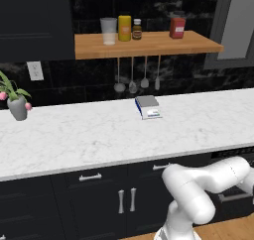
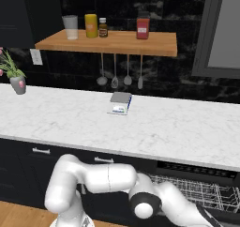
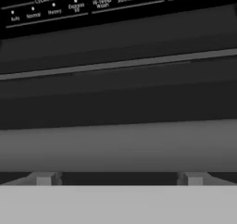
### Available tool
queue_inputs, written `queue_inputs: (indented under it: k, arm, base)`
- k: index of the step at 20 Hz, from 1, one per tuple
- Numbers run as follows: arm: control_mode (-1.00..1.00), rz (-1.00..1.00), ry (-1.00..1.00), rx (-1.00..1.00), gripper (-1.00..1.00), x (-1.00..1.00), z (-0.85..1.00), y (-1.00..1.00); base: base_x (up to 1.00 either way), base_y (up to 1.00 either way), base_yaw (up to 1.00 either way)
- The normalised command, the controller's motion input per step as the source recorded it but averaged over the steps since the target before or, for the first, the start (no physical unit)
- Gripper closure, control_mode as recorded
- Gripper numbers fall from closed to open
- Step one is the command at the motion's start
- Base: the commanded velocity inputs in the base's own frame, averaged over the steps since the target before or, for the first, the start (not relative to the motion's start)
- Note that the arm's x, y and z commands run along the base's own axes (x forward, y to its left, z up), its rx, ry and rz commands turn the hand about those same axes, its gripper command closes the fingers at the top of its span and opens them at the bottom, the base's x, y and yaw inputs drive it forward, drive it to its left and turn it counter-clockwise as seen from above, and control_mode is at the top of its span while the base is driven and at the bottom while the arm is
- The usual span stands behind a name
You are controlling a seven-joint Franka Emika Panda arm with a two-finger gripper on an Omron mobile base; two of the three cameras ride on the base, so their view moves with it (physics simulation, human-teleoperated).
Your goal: Pick up the cup and bowl from the counter, place them in the dishwasher, and close the dishwasher door.
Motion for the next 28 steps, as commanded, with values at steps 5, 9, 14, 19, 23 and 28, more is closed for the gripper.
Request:
queue_inputs:
  k: [5,9,14,19,23,28]
  arm:
    - [-1.0,0.11,-0.19,0.13,-1.0,1.0,0.01,0.05]
    - [-1.0,0.11,-0.14,0.09,-1.0,1.0,0.0,0.06]
    - [-1.0,0.09,-0.11,0.12,-1.0,1.0,0.02,0.01]
    - [-1.0,0.08,-0.05,0.08,-1.0,1.0,0.0,0.05]
    - [-1.0,0.05,0.0,0.01,-1.0,0.99,0.0,0.13]
    - [-1.0,0.01,0.01,-0.02,-1.0,0.93,0.0,0.03]
  base:
    - [0.0,0.0,0.0]
    - [0.0,0.0,0.0]
    - [0.0,0.0,0.0]
    - [0.0,0.0,0.0]
    - [0.0,0.0,0.0]
    - [0.0,0.0,0.0]
